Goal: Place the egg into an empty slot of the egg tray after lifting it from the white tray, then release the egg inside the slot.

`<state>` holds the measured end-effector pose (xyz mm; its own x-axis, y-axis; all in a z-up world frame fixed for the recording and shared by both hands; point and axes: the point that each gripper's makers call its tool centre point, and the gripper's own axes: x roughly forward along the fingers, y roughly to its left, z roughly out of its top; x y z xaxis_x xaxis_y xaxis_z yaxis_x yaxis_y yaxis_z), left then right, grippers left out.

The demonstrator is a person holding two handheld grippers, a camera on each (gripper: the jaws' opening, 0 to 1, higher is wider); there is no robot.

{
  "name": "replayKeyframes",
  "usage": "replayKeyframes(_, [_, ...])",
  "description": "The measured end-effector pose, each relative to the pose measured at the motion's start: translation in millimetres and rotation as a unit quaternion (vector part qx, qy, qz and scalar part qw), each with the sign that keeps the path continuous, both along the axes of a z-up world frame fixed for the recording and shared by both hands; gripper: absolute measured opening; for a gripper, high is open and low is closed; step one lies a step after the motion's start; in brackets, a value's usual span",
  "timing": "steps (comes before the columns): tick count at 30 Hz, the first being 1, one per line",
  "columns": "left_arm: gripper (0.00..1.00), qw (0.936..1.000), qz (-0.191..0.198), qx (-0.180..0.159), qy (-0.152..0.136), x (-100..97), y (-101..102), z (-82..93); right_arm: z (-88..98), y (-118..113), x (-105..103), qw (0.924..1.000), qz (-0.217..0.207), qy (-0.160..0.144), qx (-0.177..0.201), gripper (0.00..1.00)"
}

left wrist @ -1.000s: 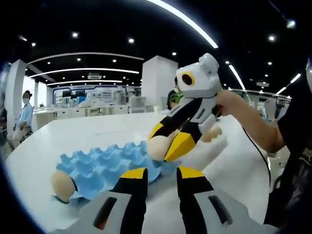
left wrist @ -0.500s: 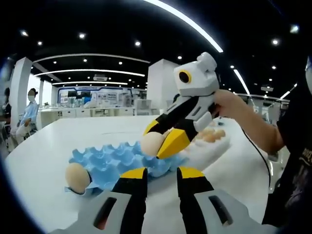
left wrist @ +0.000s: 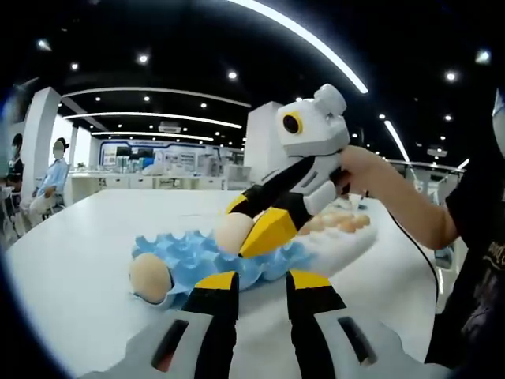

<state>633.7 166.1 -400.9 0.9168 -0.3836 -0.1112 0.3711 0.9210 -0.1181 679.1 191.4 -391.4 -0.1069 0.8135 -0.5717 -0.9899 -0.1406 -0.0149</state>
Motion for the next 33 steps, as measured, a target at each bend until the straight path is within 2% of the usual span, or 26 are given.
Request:
replayKeyframes(17, [0.24, 0.9998, 0.009, -0.017, -0.003, -2.6, 19.4, -2.0, -13.9, 32.0, -5.0, 0.9998, 0.014, 0.006, -0.013, 0.35])
replayKeyframes(25, [0.24, 0.9997, 0.011, -0.022, -0.004, -2.0, 21.6, -1.2, -26.2, 29.9, -3.4, 0.9994, 0.014, 0.007, -0.031, 0.36])
replayKeyframes(29, [0.24, 0.9997, 0.011, -0.021, -0.005, -1.4, 22.4, 0.8, -26.8, 31.1, 3.8, 0.9993, 0.015, 0.010, -0.032, 0.35])
replayKeyframes(30, [0.24, 0.9997, 0.011, -0.021, -0.005, -1.4, 22.3, 1.1, -26.0, 31.6, 4.5, 0.9993, 0.017, 0.013, -0.031, 0.31])
replayKeyframes(31, [0.24, 0.9997, 0.011, -0.020, -0.005, -1.5, 22.4, 1.4, -21.2, 34.7, 4.3, 0.9995, 0.020, 0.016, -0.016, 0.29])
replayKeyframes(33, [0.24, 0.9997, 0.012, -0.019, -0.006, -1.6, 22.7, 2.5, -16.9, 34.3, 6.2, 0.9996, 0.018, 0.016, -0.016, 0.30])
